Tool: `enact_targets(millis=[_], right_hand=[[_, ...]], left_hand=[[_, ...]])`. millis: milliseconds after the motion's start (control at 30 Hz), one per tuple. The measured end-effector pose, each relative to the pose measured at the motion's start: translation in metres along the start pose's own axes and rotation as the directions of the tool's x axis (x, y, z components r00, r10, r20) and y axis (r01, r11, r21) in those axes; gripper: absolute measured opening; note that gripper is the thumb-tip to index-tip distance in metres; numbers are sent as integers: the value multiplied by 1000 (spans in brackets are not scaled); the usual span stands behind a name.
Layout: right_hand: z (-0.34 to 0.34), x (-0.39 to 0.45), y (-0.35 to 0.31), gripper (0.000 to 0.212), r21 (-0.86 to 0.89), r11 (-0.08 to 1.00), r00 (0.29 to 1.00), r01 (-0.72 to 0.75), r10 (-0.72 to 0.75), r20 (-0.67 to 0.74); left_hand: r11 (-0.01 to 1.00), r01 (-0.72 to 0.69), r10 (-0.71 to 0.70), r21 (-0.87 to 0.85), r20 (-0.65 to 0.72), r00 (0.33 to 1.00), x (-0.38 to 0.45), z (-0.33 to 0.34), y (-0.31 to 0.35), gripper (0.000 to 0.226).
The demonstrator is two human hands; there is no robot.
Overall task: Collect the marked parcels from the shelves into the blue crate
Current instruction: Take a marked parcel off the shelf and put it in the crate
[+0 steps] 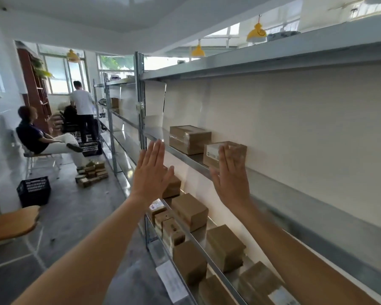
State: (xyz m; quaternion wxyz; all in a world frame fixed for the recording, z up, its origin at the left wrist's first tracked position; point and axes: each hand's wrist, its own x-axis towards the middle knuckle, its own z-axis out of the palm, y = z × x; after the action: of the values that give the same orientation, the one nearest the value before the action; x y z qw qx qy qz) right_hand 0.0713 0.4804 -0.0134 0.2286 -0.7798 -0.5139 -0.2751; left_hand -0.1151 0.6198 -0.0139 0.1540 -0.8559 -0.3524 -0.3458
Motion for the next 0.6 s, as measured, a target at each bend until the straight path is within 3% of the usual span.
enact_targets(millis=[333, 600], right_hand=[[121, 138, -43, 67, 101, 987, 992, 124, -123, -13], [209, 195, -102, 69, 260, 948, 982, 183, -190, 1]], left_hand=[[996, 72, -73, 59, 12, 997, 80, 77, -77, 72], [987, 126, -131, 96, 43, 991, 110, 129, -163, 72]])
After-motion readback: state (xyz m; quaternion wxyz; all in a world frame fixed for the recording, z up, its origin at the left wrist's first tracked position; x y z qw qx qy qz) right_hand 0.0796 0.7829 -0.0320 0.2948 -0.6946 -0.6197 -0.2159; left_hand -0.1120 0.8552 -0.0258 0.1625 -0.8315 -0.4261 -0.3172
